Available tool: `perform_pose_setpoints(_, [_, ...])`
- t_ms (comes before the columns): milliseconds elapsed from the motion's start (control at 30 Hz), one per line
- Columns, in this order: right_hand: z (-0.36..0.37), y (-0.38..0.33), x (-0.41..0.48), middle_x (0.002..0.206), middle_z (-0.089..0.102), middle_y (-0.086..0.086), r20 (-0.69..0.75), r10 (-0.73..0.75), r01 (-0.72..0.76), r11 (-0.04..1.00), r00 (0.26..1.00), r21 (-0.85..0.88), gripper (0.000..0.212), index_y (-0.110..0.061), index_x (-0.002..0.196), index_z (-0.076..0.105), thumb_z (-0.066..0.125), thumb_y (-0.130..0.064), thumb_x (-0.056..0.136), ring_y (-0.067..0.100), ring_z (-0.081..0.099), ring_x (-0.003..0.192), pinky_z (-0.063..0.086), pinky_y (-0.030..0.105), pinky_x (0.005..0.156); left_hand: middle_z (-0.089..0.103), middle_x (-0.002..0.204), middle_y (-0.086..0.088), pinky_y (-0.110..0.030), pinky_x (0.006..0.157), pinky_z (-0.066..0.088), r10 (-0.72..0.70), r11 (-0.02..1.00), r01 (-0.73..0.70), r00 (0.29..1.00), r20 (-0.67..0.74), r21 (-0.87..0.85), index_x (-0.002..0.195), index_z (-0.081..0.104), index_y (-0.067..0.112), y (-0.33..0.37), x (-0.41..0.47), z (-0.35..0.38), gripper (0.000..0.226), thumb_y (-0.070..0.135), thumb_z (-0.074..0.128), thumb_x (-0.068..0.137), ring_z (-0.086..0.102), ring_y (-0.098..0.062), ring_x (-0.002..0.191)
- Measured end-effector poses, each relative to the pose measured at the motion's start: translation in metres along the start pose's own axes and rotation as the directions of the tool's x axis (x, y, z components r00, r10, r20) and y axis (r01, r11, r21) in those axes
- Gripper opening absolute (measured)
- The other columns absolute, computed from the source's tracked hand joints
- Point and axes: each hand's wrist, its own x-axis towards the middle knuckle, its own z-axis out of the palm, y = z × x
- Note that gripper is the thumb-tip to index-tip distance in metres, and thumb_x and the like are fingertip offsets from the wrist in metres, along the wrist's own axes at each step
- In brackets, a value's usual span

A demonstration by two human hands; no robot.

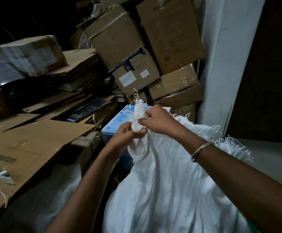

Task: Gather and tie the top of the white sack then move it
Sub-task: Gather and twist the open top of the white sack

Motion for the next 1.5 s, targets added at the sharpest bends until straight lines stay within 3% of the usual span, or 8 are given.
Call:
perform_pose_setpoints(200, [-0.038,0.034,-0.018,0.123,0.057,-0.017,0.215,0.002,0.070,0.943,0.977,-0.325,0.089,-0.030,0.129,0.058,0.076,-0.079,0.057,0.009,0.058,0.112,0.051,0.036,0.098,0.078,0.098,-0.013,-0.036,0.081,0.060,0.161,0.973,-0.150,0.986,0.049,-0.178,0.097,0.076,0.008,-0.020,0.003,-0.005,0.017,0.018,0.063,0.098,0.074,-0.022,0.088])
perform_pose_setpoints(633, [-0.034,0.071,0.002,0.110,0.074,-0.006,0.272,0.059,-0.051,0.998,0.961,-0.035,0.035,-0.018,0.116,0.071,0.068,-0.038,0.086,0.009,0.070,0.096,0.060,0.034,0.084,0.072,0.129,-0.008,-0.044,0.103,0.055,0.031,0.939,0.012,0.992,0.119,-0.343,0.142,0.051,0.009,-0.008,0.010,0.018,0.044,0.023,0.058,0.101,0.070,-0.028,0.117])
perform_pose_setpoints(767, [-0.029,0.077,-0.002,0.077,0.074,-0.023,0.203,0.109,-0.145,0.974,0.973,0.172,0.027,-0.020,0.109,0.073,0.073,-0.005,0.087,-0.013,0.067,0.070,0.049,0.008,0.060,0.065,0.138,0.003,-0.049,0.107,0.052,0.093,0.994,-0.093,0.996,0.009,0.064,0.145,0.050,0.028,-0.017,0.016,0.033,0.094,0.049,0.090,0.063,0.064,-0.020,0.125])
perform_pose_setpoints(900, [-0.026,0.067,-0.002,0.093,0.079,-0.006,0.125,0.102,-0.125,0.974,0.987,0.187,0.037,-0.020,0.103,0.077,0.080,-0.025,0.067,0.012,0.074,0.093,0.061,0.044,0.087,0.070,0.127,0.003,-0.043,0.106,0.053,0.150,0.984,-0.147,0.989,-0.018,0.101,0.134,0.062,0.023,-0.014,0.019,0.060,0.067,0.033,0.078,0.070,0.066,-0.016,0.117])
perform_pose_setpoints(1100, [-0.027,0.066,0.001,0.089,0.080,0.000,0.105,0.103,-0.117,0.984,0.989,0.134,0.050,-0.013,0.092,0.079,0.083,-0.047,0.055,0.019,0.076,0.091,0.058,0.049,0.085,0.072,0.124,-0.012,-0.055,0.109,0.050,-0.085,0.958,0.112,0.990,0.113,-0.264,0.130,0.061,0.016,-0.023,0.030,0.069,0.076,0.013,0.078,0.056,0.068,-0.034,0.118])
perform_pose_setpoints(1233, [-0.026,0.078,0.003,0.089,0.078,0.010,0.024,0.098,-0.101,0.987,0.995,0.124,0.067,-0.006,0.088,0.073,0.086,-0.053,0.041,0.026,0.076,0.091,0.060,0.056,0.079,0.071,0.123,-0.004,-0.051,0.109,0.050,0.012,0.997,-0.006,0.996,0.084,-0.073,0.130,0.064,0.025,-0.020,0.029,0.073,0.051,0.022,0.069,0.079,0.065,-0.027,0.118])
perform_pose_setpoints(1400, [-0.047,0.084,-0.021,0.112,0.074,-0.013,0.303,0.092,-0.088,0.996,0.949,-0.028,0.072,-0.025,0.121,0.066,0.091,-0.054,0.060,0.001,0.070,0.098,0.057,0.028,0.091,0.070,0.131,-0.006,-0.050,0.107,0.051,0.034,0.989,-0.030,0.999,0.023,-0.143,0.136,0.064,0.026,-0.031,0.031,0.059,0.063,0.050,0.072,0.078,0.065,-0.031,0.122])
perform_pose_setpoints(1500, [-0.067,0.097,-0.035,0.087,0.071,-0.017,0.378,0.093,-0.021,0.981,0.921,-0.193,0.039,-0.023,0.100,0.070,0.092,-0.034,0.069,-0.005,0.066,0.074,0.048,0.010,0.063,0.067,0.135,-0.013,-0.055,0.112,0.047,0.026,0.972,-0.024,1.000,0.003,-0.232,0.138,0.062,0.020,-0.051,0.030,0.043,0.064,0.040,0.080,0.080,0.064,-0.032,0.125])
